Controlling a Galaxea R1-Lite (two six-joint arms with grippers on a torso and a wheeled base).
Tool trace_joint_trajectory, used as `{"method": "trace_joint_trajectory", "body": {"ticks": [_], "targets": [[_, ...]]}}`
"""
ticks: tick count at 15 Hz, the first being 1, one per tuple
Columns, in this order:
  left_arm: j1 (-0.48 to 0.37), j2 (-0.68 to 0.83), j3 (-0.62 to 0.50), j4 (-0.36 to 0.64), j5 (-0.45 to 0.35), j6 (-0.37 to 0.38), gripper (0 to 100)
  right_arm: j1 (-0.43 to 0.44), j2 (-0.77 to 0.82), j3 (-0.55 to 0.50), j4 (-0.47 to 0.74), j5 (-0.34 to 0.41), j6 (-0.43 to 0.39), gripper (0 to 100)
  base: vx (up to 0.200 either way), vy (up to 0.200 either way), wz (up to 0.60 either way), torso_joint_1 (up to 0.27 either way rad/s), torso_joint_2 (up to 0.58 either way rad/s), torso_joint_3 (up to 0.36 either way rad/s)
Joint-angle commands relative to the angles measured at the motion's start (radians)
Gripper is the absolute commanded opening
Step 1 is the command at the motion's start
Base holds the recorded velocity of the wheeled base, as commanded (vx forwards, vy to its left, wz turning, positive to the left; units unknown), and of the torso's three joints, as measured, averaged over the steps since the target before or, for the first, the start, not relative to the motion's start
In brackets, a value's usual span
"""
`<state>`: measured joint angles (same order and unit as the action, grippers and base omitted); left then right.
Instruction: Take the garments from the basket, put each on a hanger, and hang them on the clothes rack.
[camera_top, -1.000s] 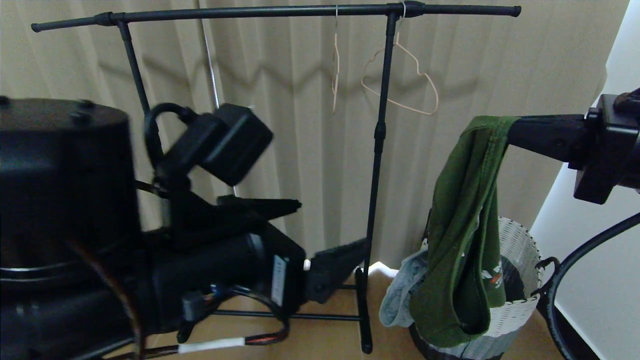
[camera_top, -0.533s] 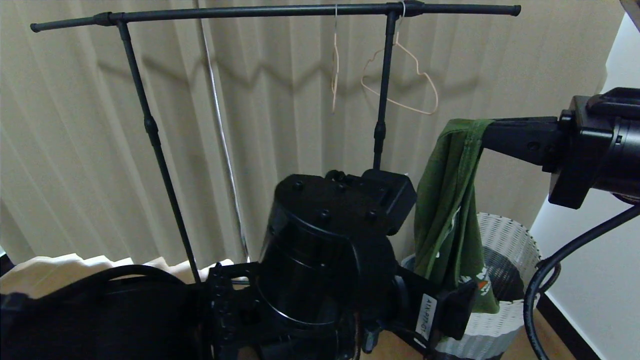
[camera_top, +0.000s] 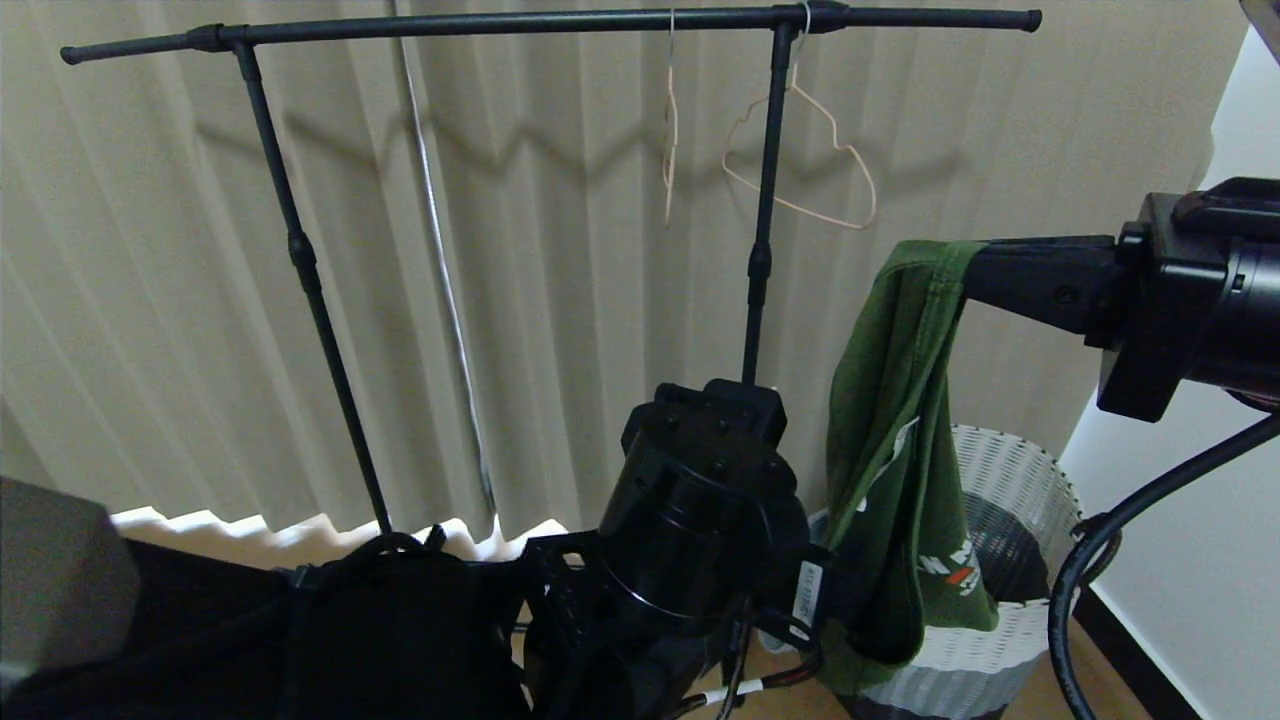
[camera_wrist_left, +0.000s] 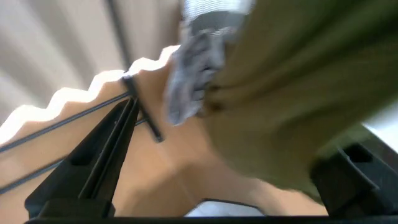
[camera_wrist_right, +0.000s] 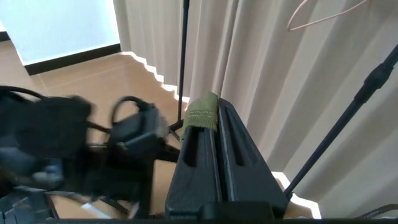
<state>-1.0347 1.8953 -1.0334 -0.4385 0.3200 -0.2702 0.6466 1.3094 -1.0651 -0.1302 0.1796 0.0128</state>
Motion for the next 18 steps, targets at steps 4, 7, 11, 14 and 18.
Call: {"method": "trace_joint_trajectory", "body": {"ticks": [4,7,11,14,18], "targets": [[0.021,0.021,0.044,0.006,0.004,0.016,100,0.001,-0.009,0.001,0.0,0.0,0.0,0,0.0,0.0,0.0,0.0,0.0,0.0],[0.027,0.019,0.062,0.006,0.002,0.019,100,-0.001,-0.009,0.001,0.0,-0.002,0.0,0,0.0,0.0,0.0,0.0,0.0,0.0],[0.025,0.007,0.111,0.006,0.004,0.023,0,-0.004,-0.013,0.001,0.0,-0.002,-0.002,0,0.0,0.0,0.0,0.0,0.0,0.0],[-0.001,-0.101,0.207,-0.048,0.053,0.091,0,-0.007,-0.018,0.005,0.0,-0.003,0.001,0,0.0,0.0,0.0,0.0,0.0,0.0],[0.116,-0.328,0.17,0.007,0.053,0.187,0,-0.044,-0.027,0.005,0.0,-0.003,0.001,0,0.0,0.0,0.0,0.0,0.0,0.0]]}}
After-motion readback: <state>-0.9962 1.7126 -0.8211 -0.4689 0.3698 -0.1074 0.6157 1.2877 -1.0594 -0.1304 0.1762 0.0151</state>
